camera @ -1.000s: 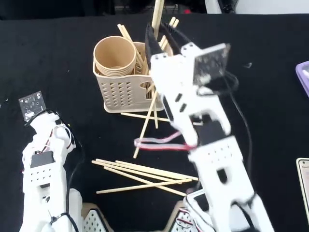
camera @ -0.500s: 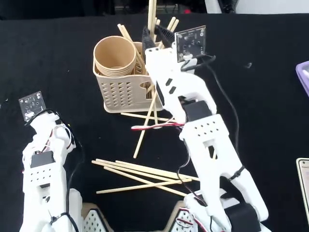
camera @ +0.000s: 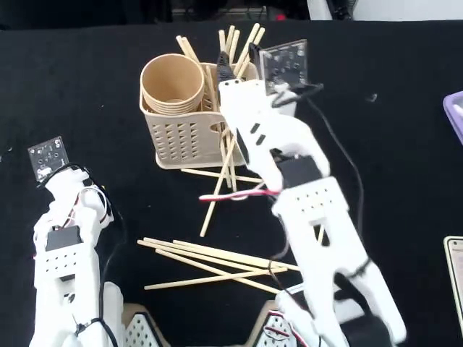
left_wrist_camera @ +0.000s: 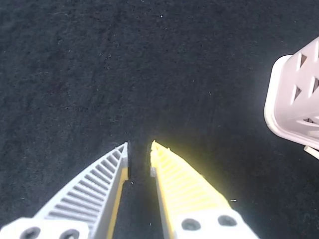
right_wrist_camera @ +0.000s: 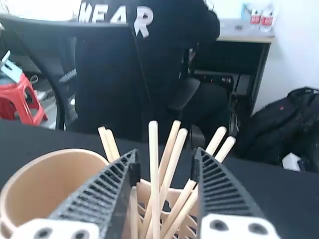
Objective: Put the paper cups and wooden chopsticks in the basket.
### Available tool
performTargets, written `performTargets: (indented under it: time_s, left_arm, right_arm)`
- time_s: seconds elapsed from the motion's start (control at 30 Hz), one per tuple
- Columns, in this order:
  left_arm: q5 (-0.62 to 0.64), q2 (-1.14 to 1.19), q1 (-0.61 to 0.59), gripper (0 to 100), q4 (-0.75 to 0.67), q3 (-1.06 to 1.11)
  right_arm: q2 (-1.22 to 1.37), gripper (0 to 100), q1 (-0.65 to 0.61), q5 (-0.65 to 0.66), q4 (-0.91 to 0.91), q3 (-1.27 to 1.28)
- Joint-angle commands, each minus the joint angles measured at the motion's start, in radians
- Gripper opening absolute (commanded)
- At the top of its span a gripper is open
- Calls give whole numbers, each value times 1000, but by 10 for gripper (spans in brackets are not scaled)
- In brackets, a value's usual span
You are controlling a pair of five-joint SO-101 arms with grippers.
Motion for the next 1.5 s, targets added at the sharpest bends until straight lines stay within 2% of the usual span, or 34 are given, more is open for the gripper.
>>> performTargets:
  time_s: [0.0, 0.23, 0.3, 0.57, 0.7, 0.8, 0.97, 1.07, 1.2, 1.47]
  left_arm:
    - [8, -23, -5, 84, -17, -12]
    - [8, -23, -5, 84, -17, -12]
    - [8, -23, -5, 84, -17, -12]
    - [8, -23, -12, 84, -18, -12]
    - [8, -23, -13, 84, -18, -12]
    - [8, -23, -13, 84, -18, -12]
    - [8, -23, -13, 84, -18, -12]
    - [8, -23, -13, 84, -18, -12]
    - [8, -23, -12, 84, -21, -12]
    - [8, -23, -13, 84, -95, 27]
  right_arm:
    - [-157, 159, 14, 0, 114, -25]
    - [-351, 158, 14, 3, 588, -5]
    - [-358, 158, 8, 40, 692, 45]
    - [-249, 163, -158, 456, 661, 456]
    - [-150, 164, -167, 520, 644, 490]
    - [-44, 164, -172, 448, 575, 443]
    - [148, 164, -173, 95, 419, 338]
    - [240, 164, -173, -48, 397, 288]
    - [318, 163, -173, -114, 396, 237]
    - [300, 159, -173, -133, 419, 217]
